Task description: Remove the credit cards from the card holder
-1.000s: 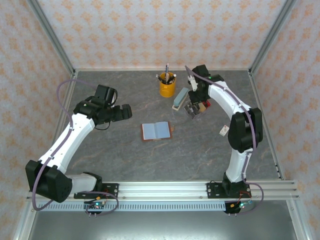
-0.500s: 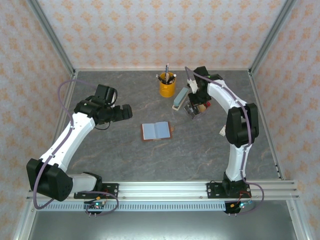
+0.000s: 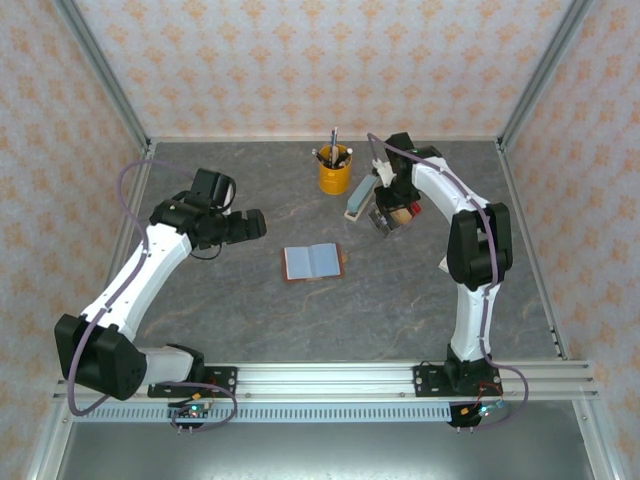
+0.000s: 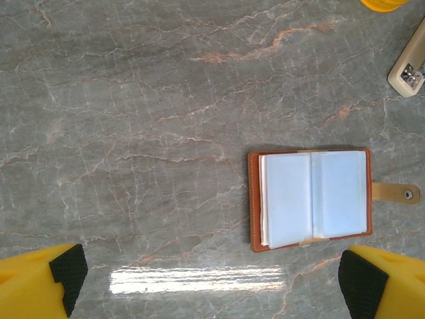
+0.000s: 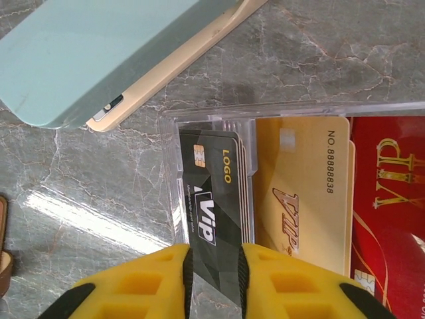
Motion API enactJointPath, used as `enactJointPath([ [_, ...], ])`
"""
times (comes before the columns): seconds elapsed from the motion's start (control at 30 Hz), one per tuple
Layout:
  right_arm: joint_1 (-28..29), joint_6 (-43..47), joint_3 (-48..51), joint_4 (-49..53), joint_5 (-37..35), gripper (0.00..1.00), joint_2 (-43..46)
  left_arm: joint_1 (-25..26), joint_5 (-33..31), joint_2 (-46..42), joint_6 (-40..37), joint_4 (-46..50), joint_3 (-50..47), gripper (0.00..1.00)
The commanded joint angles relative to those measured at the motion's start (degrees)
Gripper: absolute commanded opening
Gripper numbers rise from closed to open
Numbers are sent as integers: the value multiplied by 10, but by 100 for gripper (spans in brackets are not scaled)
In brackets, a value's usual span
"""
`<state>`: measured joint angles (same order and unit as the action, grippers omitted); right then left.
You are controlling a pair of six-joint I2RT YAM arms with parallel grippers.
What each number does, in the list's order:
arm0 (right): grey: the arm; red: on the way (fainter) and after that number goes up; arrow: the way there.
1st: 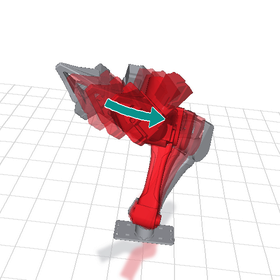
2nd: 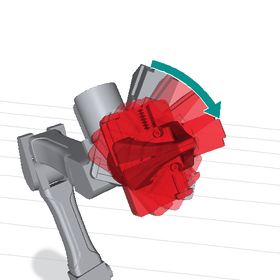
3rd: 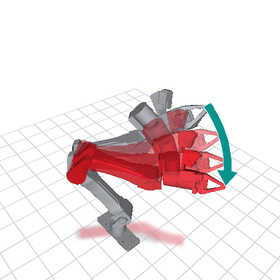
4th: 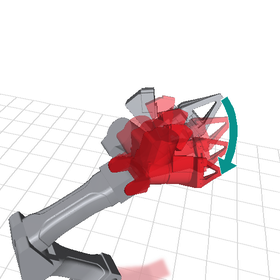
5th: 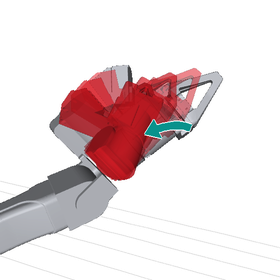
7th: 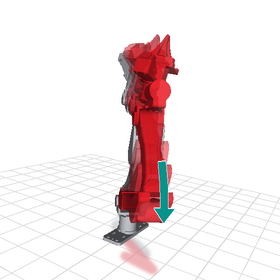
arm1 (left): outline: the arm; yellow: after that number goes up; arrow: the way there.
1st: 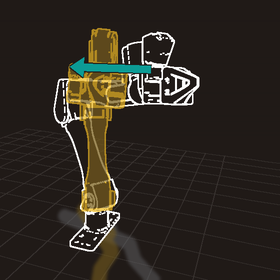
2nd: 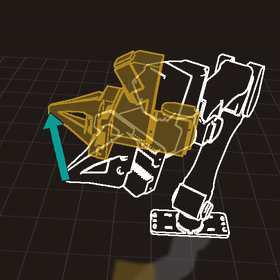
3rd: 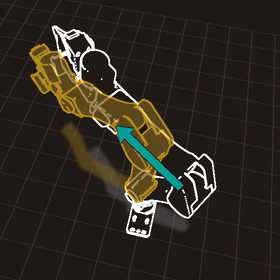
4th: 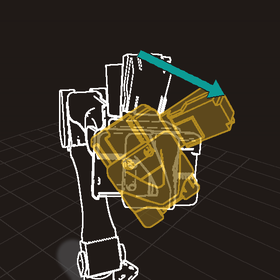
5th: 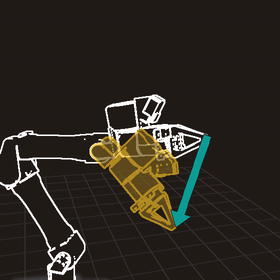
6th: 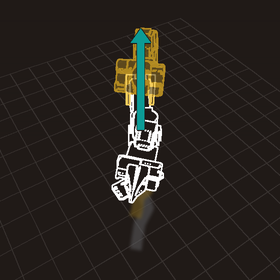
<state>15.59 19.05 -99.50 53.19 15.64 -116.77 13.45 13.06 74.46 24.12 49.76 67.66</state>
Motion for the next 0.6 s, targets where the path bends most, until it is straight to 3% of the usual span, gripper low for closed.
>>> enactJointPath([
  [0.0, -1, -38, -10, 11, -14, 27, 31, -4, 4, 13, 11, 2, -5, 100],
  [0.2, 15, -156, 80, -58, 21, 29, 122, -4, 44, 30, 33, -40, -34, 100],
  [0.4, 109, -256, 197, -159, 61, 36, 211, 8, 96, 54, 75, -102, -67, 96],
  [0.57, 192, -343, 243, -246, 92, 39, 210, 18, 144, 84, 125, -170, -97, 84],
])
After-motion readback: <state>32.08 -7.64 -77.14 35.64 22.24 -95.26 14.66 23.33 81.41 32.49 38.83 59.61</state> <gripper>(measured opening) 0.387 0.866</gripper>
